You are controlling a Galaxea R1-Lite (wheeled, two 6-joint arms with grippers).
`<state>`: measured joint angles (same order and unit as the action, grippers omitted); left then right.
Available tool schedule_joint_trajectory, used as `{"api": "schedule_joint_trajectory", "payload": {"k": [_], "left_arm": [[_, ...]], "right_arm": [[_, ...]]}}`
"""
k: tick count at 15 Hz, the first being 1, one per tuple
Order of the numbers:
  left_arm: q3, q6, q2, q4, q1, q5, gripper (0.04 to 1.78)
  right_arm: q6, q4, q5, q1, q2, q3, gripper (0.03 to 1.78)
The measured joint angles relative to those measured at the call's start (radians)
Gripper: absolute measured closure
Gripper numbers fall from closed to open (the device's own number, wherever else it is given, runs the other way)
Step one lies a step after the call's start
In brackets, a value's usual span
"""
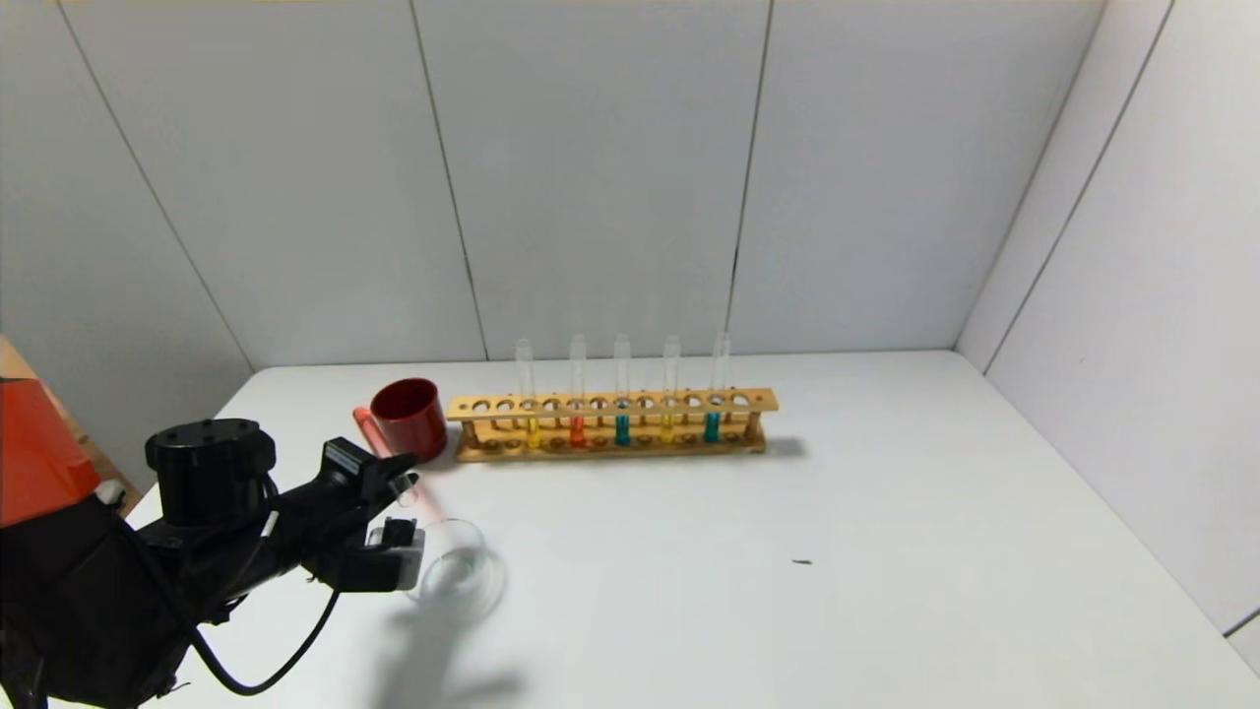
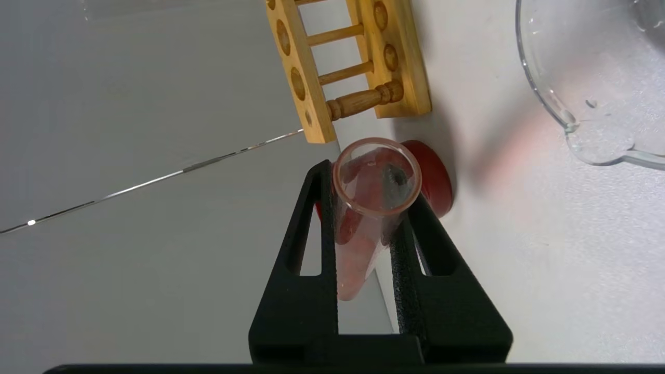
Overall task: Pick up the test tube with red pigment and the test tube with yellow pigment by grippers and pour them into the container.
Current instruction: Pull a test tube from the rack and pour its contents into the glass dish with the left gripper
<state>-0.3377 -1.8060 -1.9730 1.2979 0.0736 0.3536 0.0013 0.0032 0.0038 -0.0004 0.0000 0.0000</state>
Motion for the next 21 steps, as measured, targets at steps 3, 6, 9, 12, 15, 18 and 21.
{"api": "schedule_joint_trajectory", "payload": {"k": [3,6,9,12,15,18,21], "left_arm": [[-0.043,-0.037,-0.028,-0.001,-0.011,0.026,1.48],[-0.048,-0.057,-0.03,-0.001,-0.011,0.049,1.48],[-0.043,-0.085,-0.024,-0.001,-0.012,0.057,1.48],[-0.043,-0.159,-0.023,-0.001,-0.015,0.079,1.48],[-0.052,-0.185,-0.035,0.018,-0.015,0.079,1.48],[-0.053,-0.193,-0.044,0.026,-0.015,0.078,1.48],[-0.052,-0.224,-0.049,0.026,-0.014,0.079,1.48]], "right_arm": [[0.0,0.0,0.0,0.0,0.0,0.0,0.06],[0.0,0.0,0.0,0.0,0.0,0.0,0.06],[0.0,0.0,0.0,0.0,0.0,0.0,0.06],[0.0,0.0,0.0,0.0,0.0,0.0,0.06],[0.0,0.0,0.0,0.0,0.0,0.0,0.06],[0.0,0.0,0.0,0.0,0.0,0.0,0.06],[0.0,0.0,0.0,0.0,0.0,0.0,0.06]]}}
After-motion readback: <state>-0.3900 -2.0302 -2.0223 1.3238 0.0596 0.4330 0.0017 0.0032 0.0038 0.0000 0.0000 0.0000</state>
